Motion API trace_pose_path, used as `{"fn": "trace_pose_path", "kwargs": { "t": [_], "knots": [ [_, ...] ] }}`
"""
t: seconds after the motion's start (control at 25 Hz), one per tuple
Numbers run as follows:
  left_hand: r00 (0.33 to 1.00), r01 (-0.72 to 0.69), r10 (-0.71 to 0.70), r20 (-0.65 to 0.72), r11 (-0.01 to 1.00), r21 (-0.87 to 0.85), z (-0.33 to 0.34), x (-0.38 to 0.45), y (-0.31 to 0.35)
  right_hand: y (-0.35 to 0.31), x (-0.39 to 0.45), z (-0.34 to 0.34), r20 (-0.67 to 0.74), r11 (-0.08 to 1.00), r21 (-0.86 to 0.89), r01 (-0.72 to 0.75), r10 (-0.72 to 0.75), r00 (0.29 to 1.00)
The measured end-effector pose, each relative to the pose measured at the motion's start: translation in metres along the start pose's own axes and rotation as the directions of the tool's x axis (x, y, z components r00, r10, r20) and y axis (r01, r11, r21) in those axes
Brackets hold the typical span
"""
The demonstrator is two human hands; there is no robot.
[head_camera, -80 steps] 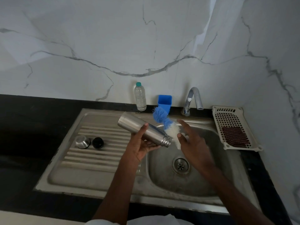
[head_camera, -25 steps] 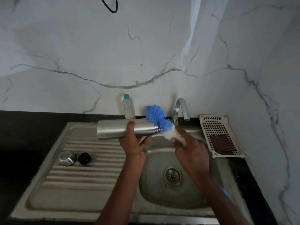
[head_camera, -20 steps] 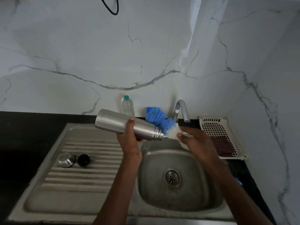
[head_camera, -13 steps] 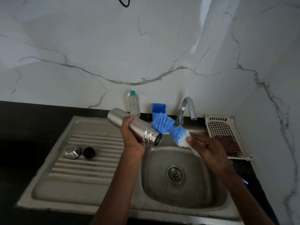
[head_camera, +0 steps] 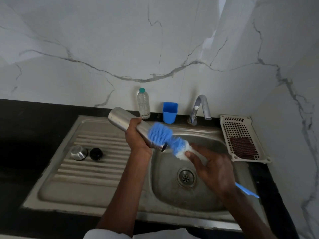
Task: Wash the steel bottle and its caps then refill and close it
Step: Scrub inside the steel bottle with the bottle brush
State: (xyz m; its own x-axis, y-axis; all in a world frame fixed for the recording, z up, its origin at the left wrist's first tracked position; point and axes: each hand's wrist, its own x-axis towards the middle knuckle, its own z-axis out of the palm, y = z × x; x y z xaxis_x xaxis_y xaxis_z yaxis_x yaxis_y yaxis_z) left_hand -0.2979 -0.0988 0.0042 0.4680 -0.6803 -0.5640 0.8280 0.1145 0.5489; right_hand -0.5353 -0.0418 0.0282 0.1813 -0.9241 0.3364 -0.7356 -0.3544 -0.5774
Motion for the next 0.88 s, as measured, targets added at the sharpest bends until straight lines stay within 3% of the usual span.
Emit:
{"fn": "trace_pose_path", "kwargs": {
  "t": [0.08,0.44,0.6,0.68,0.76,0.88],
  "knots": [
    [0.999,-0.025,0.025,-0.035,1.0,0.013,-0.003,0.0,-0.001,0.0,0.001,0.002,-0.004,0.997,0.006,-0.073,0.073,0.997],
    [0.988,-0.07,0.071,-0.14,0.997,0.018,-0.003,0.002,0.002,0.013,-0.004,0.012,-0.055,0.991,-0.106,0.083,-0.089,0.995],
    [0.986,-0.055,0.057,-0.154,0.998,0.019,-0.007,0.005,0.002,0.015,-0.005,0.018,-0.028,0.987,-0.161,0.008,-0.013,1.0],
    [0.993,-0.04,0.043,-0.106,0.999,0.032,-0.008,0.002,0.003,0.015,-0.002,0.022,0.072,0.99,0.068,-0.124,0.119,0.99],
    [0.999,-0.017,0.017,-0.039,1.0,0.006,-0.008,-0.002,0.005,0.011,0.003,0.023,0.345,0.805,0.417,-0.422,0.289,0.893],
    [0.996,0.081,-0.072,0.061,0.985,-0.154,-0.001,-0.005,0.006,0.002,-0.001,0.024,0.627,0.454,0.499,-0.738,0.399,0.669]
  ]
}}
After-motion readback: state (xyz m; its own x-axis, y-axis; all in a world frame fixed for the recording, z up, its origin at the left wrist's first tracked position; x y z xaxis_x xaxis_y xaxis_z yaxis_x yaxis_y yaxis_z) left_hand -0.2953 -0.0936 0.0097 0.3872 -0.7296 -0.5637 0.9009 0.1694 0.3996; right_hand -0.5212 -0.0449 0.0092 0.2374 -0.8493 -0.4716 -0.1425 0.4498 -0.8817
